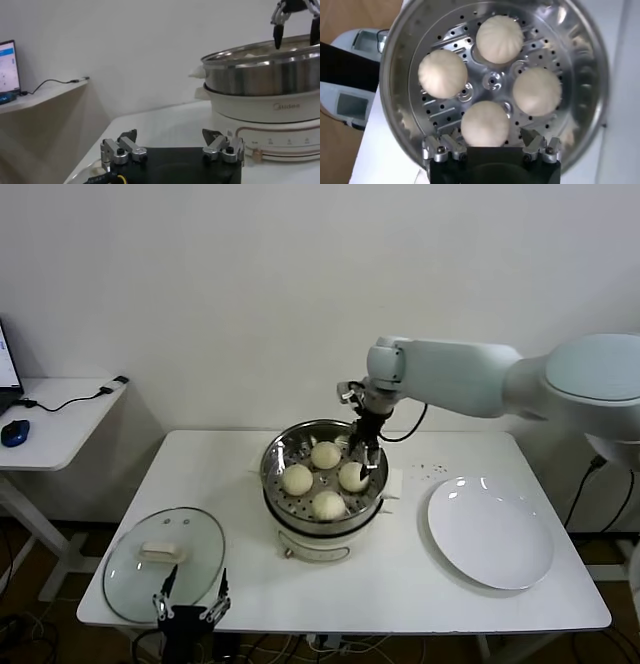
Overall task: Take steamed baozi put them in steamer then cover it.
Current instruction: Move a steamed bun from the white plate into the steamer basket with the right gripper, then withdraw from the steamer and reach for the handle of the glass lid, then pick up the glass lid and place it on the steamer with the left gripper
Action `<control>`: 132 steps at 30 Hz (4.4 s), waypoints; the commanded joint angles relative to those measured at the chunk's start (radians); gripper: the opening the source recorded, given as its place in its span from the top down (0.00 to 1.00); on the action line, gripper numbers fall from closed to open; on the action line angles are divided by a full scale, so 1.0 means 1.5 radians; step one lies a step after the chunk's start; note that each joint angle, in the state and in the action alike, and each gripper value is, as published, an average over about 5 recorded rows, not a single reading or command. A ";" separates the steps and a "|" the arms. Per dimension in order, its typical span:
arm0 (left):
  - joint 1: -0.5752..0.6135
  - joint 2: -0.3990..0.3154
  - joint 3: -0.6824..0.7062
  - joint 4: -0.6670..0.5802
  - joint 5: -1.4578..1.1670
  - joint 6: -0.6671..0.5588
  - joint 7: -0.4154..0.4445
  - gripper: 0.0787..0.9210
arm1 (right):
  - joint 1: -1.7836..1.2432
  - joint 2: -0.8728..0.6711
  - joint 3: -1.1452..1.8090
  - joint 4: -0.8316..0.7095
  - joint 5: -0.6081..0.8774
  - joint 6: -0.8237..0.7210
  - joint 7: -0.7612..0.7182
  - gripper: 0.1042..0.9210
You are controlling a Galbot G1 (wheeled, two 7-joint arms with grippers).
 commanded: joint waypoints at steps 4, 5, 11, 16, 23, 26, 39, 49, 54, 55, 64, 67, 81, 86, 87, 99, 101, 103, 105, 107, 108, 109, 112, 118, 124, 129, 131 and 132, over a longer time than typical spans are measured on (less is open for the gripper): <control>-0.002 -0.003 -0.002 -0.011 0.011 0.006 -0.001 0.12 | 0.071 -0.202 0.062 0.099 0.011 0.065 0.043 0.12; -0.001 -0.003 -0.003 -0.011 0.013 0.006 -0.001 0.12 | 0.069 -0.223 0.073 0.113 0.014 0.074 0.056 0.12; 0.001 -0.006 -0.011 -0.014 0.015 0.006 -0.003 0.12 | 0.005 -0.356 0.149 0.201 0.060 0.136 0.219 0.12; -0.001 -0.004 -0.014 -0.017 0.014 0.006 -0.004 0.12 | -0.218 -0.470 0.389 0.257 0.092 0.198 0.392 0.12; -0.006 -0.007 -0.013 -0.030 0.039 0.013 -0.004 0.12 | -0.495 -0.548 0.684 0.310 0.075 0.243 0.476 0.12; -0.008 -0.010 -0.011 -0.034 0.056 0.013 -0.004 0.12 | -0.629 -0.562 0.817 0.338 0.071 0.250 0.501 0.12; -0.032 -0.010 -0.029 -0.039 0.135 0.030 0.018 0.12 | -1.218 -0.413 1.418 0.482 -0.042 0.202 0.590 0.12; -0.073 0.005 -0.110 -0.008 0.551 -0.032 0.030 0.12 | -1.405 -0.250 1.593 0.546 -0.157 0.139 0.596 0.12; -0.084 0.007 -0.161 0.018 0.874 -0.081 0.017 0.12 | -1.441 -0.195 1.615 0.541 -0.189 0.150 0.590 0.12; -0.085 0.008 -0.164 0.024 0.919 -0.085 0.016 0.12 | -1.444 -0.186 1.617 0.538 -0.194 0.153 0.589 0.12; -0.155 0.046 -0.174 0.160 1.026 -0.083 -0.026 0.12 | -1.447 -0.139 1.617 0.500 -0.231 0.179 0.583 0.12; -0.177 0.054 -0.202 0.198 1.031 -0.116 -0.020 0.12 | -1.446 -0.135 1.619 0.489 -0.239 0.185 0.582 0.12; -0.244 0.090 -0.236 0.307 0.966 -0.121 -0.060 0.12 | -1.435 -0.113 1.614 0.460 -0.294 0.205 0.576 0.12; -0.262 0.095 -0.224 0.328 0.945 -0.120 -0.061 0.12 | -1.436 -0.109 1.617 0.458 -0.305 0.207 0.574 0.12; -0.265 0.095 -0.221 0.331 0.939 -0.119 -0.062 0.12 | -1.437 -0.109 1.618 0.458 -0.308 0.208 0.574 0.12; -0.304 0.088 -0.192 0.359 0.873 -0.101 -0.093 0.12 | -1.446 -0.092 1.626 0.450 -0.335 0.220 0.563 0.12; -0.307 0.087 -0.189 0.362 0.867 -0.101 -0.092 0.12 | -1.447 -0.089 1.626 0.448 -0.342 0.222 0.561 0.12; -0.311 0.086 -0.189 0.368 0.868 -0.102 -0.091 0.12 | -1.447 -0.085 1.626 0.446 -0.349 0.224 0.559 0.12; -0.314 0.087 -0.190 0.376 0.871 -0.106 -0.090 0.12 | -1.448 -0.082 1.625 0.444 -0.354 0.226 0.557 0.12; -0.315 0.087 -0.190 0.380 0.874 -0.110 -0.089 0.16 | -1.448 -0.079 1.625 0.444 -0.356 0.227 0.555 0.12; -0.315 0.088 -0.191 0.382 0.876 -0.113 -0.089 0.19 | -1.448 -0.078 1.626 0.444 -0.357 0.227 0.554 0.12; -0.315 0.088 -0.191 0.384 0.877 -0.115 -0.088 0.22 | -1.448 -0.078 1.626 0.443 -0.358 0.228 0.554 0.12; -0.315 0.090 -0.192 0.389 0.878 -0.120 -0.087 0.33 | -1.448 -0.076 1.627 0.442 -0.362 0.230 0.551 0.12; -0.313 0.090 -0.192 0.387 0.874 -0.123 -0.088 0.53 | -1.448 -0.072 1.629 0.439 -0.371 0.235 0.546 0.12; -0.301 0.091 -0.190 0.353 0.857 -0.119 -0.089 0.74 | -1.447 -0.069 1.628 0.436 -0.377 0.238 0.542 0.12; -0.273 0.099 -0.188 0.280 0.823 -0.100 -0.084 0.89 | -1.445 -0.070 1.627 0.435 -0.379 0.239 0.541 0.12; -0.256 0.106 -0.187 0.237 0.805 -0.084 -0.077 0.92 | -1.443 -0.072 1.627 0.435 -0.379 0.239 0.541 0.12; -0.246 0.110 -0.186 0.213 0.797 -0.074 -0.072 0.92 | -1.442 -0.073 1.627 0.434 -0.380 0.239 0.541 0.12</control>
